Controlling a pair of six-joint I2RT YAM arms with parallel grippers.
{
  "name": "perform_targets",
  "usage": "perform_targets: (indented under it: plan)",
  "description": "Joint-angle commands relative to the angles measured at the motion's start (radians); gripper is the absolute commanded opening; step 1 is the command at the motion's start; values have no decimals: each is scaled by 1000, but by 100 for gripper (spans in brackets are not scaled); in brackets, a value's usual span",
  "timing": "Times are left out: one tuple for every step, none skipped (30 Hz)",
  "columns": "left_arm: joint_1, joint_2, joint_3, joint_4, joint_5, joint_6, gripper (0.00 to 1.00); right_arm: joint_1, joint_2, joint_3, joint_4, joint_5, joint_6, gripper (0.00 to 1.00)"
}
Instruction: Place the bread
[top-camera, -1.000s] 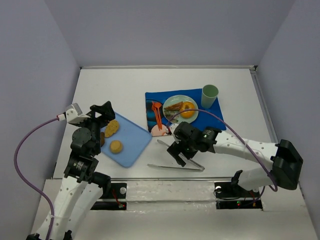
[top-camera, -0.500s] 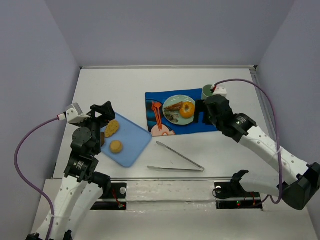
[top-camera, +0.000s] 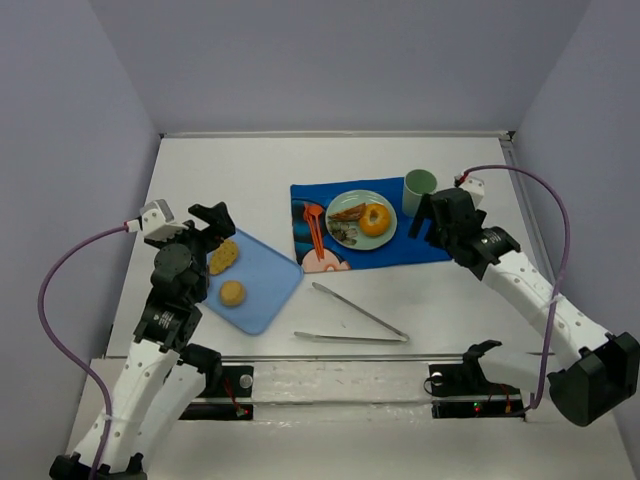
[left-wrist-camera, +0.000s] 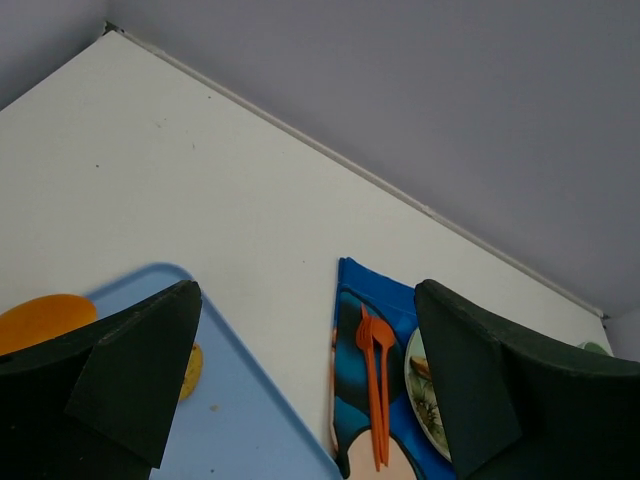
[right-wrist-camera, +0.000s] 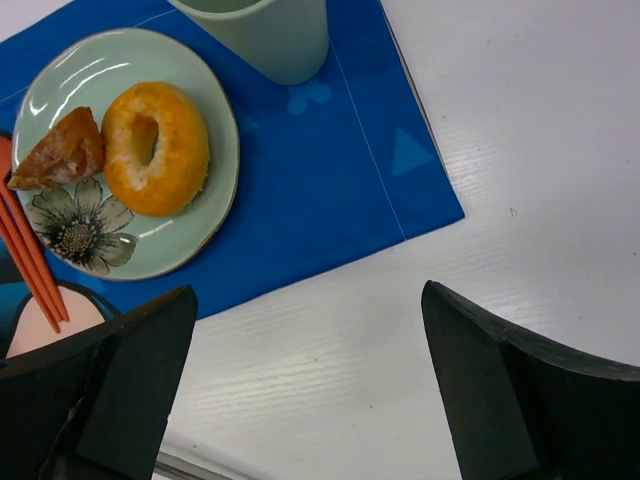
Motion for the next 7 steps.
perform_targets:
  plan:
    - [2, 7, 5, 54, -18, 17, 99, 2, -34, 19, 124, -41, -49, 100]
    - [2, 8, 5, 58, -15, 18, 99, 2, -58, 8, 173, -48, -53, 100]
    - [2, 11, 5, 60, -12, 18, 99, 2, -72, -6, 204, -59, -78, 100]
    - [2, 13, 6, 58, -8, 21, 99, 2, -89, -21, 234, -86, -93, 100]
    - [2, 16, 6, 58, -8, 21, 99, 2, -107, -50, 286, -100, -105, 100]
    - [2, 17, 6, 58, -9, 23, 99, 2, -123, -62, 307, -105, -115, 100]
    - [2, 19, 8, 58, -9, 21, 99, 2, -152, -69, 317, -102, -112, 100]
